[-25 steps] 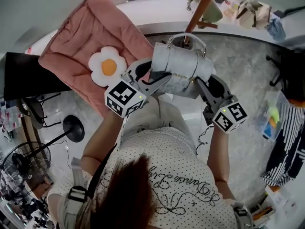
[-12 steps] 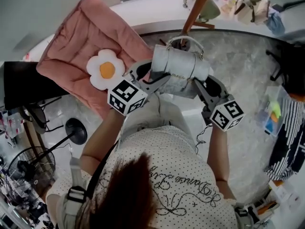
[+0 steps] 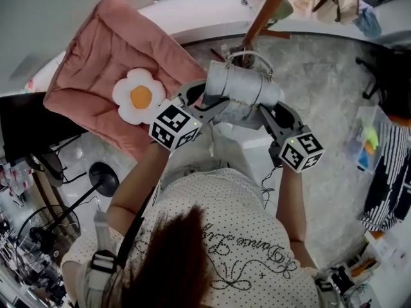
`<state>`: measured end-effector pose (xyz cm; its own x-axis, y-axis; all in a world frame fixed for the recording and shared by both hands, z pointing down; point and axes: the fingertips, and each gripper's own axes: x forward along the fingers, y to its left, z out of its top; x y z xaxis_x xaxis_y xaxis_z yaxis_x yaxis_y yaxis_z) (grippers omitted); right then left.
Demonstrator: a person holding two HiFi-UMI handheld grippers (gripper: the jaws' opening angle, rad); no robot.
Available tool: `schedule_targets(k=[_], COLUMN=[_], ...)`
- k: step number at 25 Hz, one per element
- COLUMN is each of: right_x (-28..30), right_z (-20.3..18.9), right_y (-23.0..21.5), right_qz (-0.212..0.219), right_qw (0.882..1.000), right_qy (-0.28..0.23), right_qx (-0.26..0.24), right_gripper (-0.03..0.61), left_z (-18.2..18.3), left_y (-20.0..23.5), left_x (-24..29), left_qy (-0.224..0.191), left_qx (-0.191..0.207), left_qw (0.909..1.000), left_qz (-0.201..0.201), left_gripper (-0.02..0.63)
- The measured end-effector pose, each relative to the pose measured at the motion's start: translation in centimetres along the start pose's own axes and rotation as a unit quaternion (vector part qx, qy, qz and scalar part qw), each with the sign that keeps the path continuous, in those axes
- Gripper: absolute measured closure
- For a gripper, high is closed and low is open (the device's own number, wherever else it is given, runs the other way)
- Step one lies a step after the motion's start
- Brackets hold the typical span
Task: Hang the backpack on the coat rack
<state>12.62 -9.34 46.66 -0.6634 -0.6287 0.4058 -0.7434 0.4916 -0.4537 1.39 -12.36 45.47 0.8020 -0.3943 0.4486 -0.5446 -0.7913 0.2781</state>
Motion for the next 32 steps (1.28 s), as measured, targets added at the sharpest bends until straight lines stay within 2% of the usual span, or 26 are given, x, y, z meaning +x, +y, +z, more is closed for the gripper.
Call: schedule_targets(k=[19,32], right_x=[4.3,6.3], right_z=[-4.7,-6.8], right_y=[-5.0,-7.7], right_qz=[-0.031,-0.062], right_qw=[0.997,0.994], right_qy=[0.048,0.066], right_qx=[0.048,0.058], right_gripper=[0.419,0.417], left_z=[-5.3,-7.8], left_y=[3.8,5.7], left_x=[4.7,7.3], left_qy=[0.045,0.076], left_qx=[-0.033,-0.047], left_qw=[0.9984,0.9960], left_qz=[-0.004,0.005], left_gripper=[0.376,0.379])
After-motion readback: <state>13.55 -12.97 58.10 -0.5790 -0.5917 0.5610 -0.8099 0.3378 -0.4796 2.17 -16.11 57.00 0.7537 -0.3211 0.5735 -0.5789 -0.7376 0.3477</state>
